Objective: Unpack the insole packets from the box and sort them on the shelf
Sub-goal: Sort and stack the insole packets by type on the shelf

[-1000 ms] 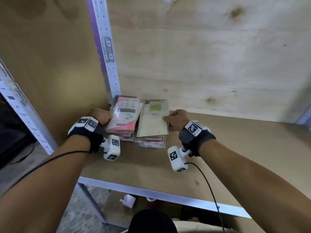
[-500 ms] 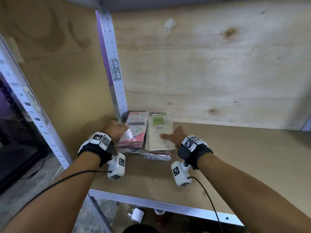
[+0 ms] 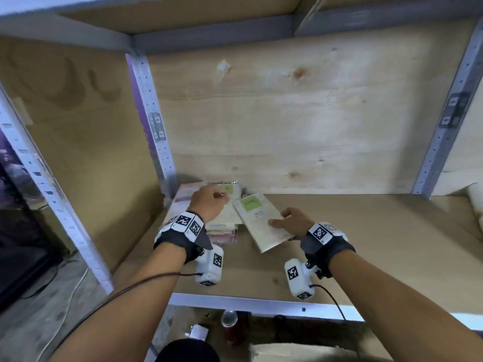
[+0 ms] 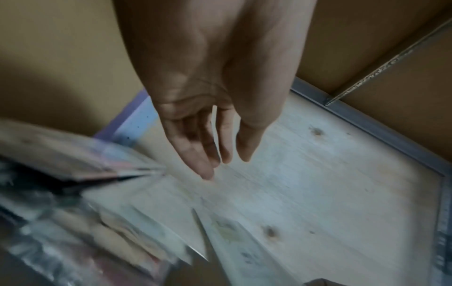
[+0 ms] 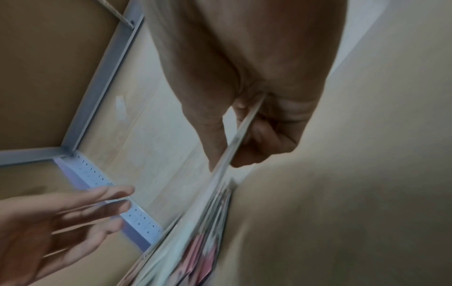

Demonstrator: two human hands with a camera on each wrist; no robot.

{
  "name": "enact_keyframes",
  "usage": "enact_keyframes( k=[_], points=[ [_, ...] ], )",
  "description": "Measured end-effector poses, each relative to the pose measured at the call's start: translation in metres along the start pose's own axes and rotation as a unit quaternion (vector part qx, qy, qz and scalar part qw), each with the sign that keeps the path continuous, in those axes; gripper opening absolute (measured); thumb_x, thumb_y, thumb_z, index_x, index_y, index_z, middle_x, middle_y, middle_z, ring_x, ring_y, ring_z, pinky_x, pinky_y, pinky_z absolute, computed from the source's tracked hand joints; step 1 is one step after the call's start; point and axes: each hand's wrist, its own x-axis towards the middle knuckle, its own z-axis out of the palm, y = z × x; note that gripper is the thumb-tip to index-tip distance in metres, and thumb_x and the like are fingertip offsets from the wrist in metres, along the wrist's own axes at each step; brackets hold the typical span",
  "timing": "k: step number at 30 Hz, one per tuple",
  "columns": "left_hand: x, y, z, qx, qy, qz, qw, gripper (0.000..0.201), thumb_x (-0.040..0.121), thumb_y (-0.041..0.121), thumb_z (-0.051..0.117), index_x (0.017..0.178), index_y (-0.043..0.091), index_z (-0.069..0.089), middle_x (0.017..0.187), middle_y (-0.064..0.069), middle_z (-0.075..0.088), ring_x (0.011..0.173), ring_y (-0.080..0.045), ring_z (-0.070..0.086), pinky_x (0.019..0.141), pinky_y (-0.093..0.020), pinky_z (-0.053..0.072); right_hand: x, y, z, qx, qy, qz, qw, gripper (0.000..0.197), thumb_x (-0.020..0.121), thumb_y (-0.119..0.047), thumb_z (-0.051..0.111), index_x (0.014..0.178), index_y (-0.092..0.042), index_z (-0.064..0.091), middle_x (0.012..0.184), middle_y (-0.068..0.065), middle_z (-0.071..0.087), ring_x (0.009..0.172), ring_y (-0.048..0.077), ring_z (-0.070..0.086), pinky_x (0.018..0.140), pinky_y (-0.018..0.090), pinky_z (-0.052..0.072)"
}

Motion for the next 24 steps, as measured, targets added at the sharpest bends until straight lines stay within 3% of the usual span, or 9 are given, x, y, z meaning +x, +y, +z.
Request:
enact_keyframes(
  k=[2, 4, 6, 9, 12, 15, 19, 22, 24],
  points=[
    [-0.004, 0.016, 0.024, -0.068, -0.048, -0.031, 0.996, 0.006, 0.091, 0.019, 0.066, 0.090, 0.023, 0.071, 0.097, -0.004, 0.070, 0.086, -0.028, 0.073, 0.084, -0.038, 0.060, -0.014, 0.008, -0.018, 0.032, 0.003, -0.022, 0.999, 0.031, 0.085, -0.022, 0.075, 0.095, -0.014, 0.047, 0.110, 0.019, 0.065, 0.104, 0.040, 0.066, 0.088, 0.056, 0.055],
    [-0.005, 0.029, 0.047, -0.132, -0.098, -0.066, 0.984, 0.017, 0.093, 0.016, 0.063, 0.108, 0.009, 0.070, 0.095, -0.009, 0.069, 0.081, -0.028, 0.071, 0.084, -0.037, 0.059, -0.027, 0.016, -0.037, 0.060, 0.016, -0.051, 0.997, 0.029, 0.086, -0.016, 0.073, 0.098, -0.012, 0.048, 0.111, 0.022, 0.067, 0.101, 0.042, 0.067, 0.085, 0.057, 0.056],
    [-0.008, 0.044, 0.070, -0.185, -0.147, -0.098, 0.967, 0.032, 0.097, 0.017, 0.061, 0.125, 0.002, 0.061, 0.110, -0.015, 0.067, 0.090, -0.029, 0.071, 0.087, -0.038, 0.059, -0.037, 0.025, -0.056, 0.077, 0.026, -0.076, 0.994, 0.027, 0.086, -0.011, 0.073, 0.096, -0.010, 0.047, 0.108, 0.024, 0.067, 0.094, 0.040, 0.068, 0.081, 0.053, 0.056],
    [-0.019, 0.070, 0.101, -0.264, -0.202, -0.146, 0.932, 0.044, 0.098, 0.028, 0.059, 0.133, 0.003, 0.052, 0.129, -0.017, 0.059, 0.099, -0.031, 0.070, 0.075, -0.029, 0.062, -0.049, 0.037, -0.084, 0.088, 0.040, -0.114, 0.989, 0.027, 0.084, -0.008, 0.074, 0.091, -0.010, 0.049, 0.099, 0.020, 0.068, 0.083, 0.032, 0.066, 0.075, 0.046, 0.055],
    [-0.020, 0.091, 0.127, -0.312, -0.234, -0.159, 0.907, 0.055, 0.096, 0.045, 0.058, 0.136, 0.008, 0.051, 0.132, -0.020, 0.060, 0.106, -0.034, 0.068, 0.093, -0.040, 0.057, -0.055, 0.046, -0.108, 0.060, 0.060, -0.156, 0.984, 0.024, 0.083, -0.008, 0.075, 0.084, -0.018, 0.054, 0.089, 0.011, 0.066, 0.079, 0.028, 0.065, 0.072, 0.043, 0.054],
    [-0.009, 0.104, 0.146, -0.385, -0.245, -0.178, 0.872, 0.063, 0.090, 0.051, 0.062, 0.135, 0.010, 0.045, 0.132, -0.025, 0.055, 0.106, -0.038, 0.068, 0.095, -0.047, 0.055, -0.059, 0.051, -0.121, 0.015, 0.087, -0.191, 0.978, 0.023, 0.081, -0.006, 0.073, 0.084, -0.024, 0.059, 0.082, 0.003, 0.065, 0.070, 0.019, 0.061, 0.066, 0.031, 0.049],
    [0.010, 0.108, 0.164, -0.460, -0.218, -0.218, 0.833, 0.065, 0.080, 0.056, 0.072, 0.125, 0.019, 0.043, 0.118, -0.027, 0.057, 0.100, -0.040, 0.070, 0.087, -0.048, 0.059, -0.061, 0.056, -0.127, -0.039, 0.078, -0.246, 0.965, 0.020, 0.082, 0.002, 0.067, 0.090, -0.015, 0.064, 0.085, 0.005, 0.067, 0.071, 0.016, 0.059, 0.066, 0.027, 0.049],
    [0.022, 0.101, 0.180, -0.474, -0.166, -0.231, 0.833, 0.036, 0.089, 0.038, 0.070, 0.107, 0.010, 0.055, 0.109, -0.027, 0.064, 0.090, -0.031, 0.072, 0.075, -0.039, 0.063, -0.061, 0.056, -0.131, -0.118, 0.060, -0.264, 0.955, 0.023, 0.082, 0.000, 0.068, 0.101, -0.013, 0.065, 0.101, 0.010, 0.064, 0.090, 0.024, 0.061, 0.084, 0.033, 0.050],
    [0.030, 0.090, 0.191, -0.474, -0.135, -0.225, 0.841, 0.018, 0.096, 0.022, 0.062, 0.102, 0.005, 0.058, 0.110, -0.021, 0.066, 0.098, -0.028, 0.068, 0.071, -0.032, 0.062, -0.060, 0.054, -0.137, -0.164, 0.028, -0.237, 0.957, 0.031, 0.080, -0.016, 0.078, 0.109, -0.019, 0.066, 0.112, 0.008, 0.059, 0.101, 0.023, 0.059, 0.090, 0.032, 0.049]
  ],
)
